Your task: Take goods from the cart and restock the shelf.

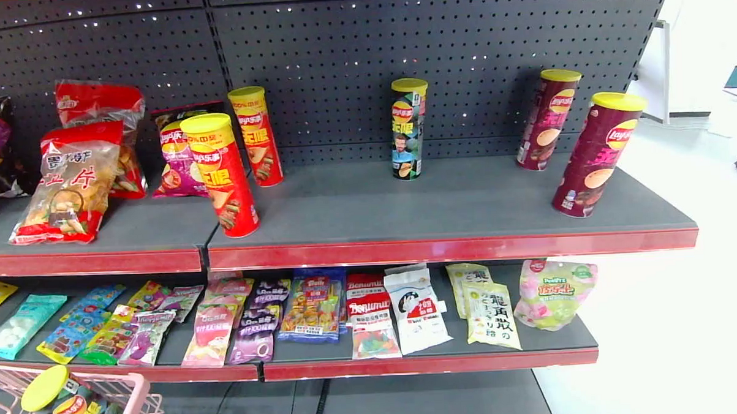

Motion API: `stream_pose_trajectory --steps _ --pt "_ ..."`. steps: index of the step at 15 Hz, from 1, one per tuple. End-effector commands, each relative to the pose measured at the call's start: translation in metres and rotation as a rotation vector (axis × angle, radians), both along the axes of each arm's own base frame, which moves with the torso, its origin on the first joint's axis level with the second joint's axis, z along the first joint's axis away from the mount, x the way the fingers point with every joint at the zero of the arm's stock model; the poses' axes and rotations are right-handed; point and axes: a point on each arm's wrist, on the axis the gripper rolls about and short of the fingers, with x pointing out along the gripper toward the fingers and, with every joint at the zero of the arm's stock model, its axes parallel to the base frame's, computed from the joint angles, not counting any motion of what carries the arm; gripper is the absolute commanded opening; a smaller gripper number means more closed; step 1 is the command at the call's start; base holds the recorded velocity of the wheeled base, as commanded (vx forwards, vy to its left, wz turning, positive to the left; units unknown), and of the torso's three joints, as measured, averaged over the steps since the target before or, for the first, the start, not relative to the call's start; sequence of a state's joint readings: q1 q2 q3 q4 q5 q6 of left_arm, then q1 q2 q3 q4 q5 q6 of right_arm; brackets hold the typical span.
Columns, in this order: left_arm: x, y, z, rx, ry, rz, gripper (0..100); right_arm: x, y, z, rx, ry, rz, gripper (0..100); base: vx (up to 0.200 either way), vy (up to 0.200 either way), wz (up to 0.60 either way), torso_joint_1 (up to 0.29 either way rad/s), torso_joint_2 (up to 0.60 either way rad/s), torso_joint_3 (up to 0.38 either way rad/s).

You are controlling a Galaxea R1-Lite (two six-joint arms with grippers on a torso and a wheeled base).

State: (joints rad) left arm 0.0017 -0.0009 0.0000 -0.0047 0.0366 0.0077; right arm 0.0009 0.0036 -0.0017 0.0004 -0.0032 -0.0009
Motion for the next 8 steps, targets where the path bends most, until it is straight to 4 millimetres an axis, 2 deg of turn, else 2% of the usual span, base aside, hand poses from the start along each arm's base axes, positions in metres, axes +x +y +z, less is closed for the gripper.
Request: stream_pose_trajectory --steps 1,8 --pt "0.0001 0.0000 0.0002 0.000 -0.001 0.000 100 0.0000 0.0000 0.0000 -0.001 -0.001 0.002 100 0.000 0.000 0.00 0.000 0.00 0.000" --pt "0.0001 0.0000 0.0000 -0.002 0.001 0.000 100 0.0000 0.0000 0.0000 -0.002 -0.001 0.004 100 0.000 0.000 0.60 0.004 0.00 0.005"
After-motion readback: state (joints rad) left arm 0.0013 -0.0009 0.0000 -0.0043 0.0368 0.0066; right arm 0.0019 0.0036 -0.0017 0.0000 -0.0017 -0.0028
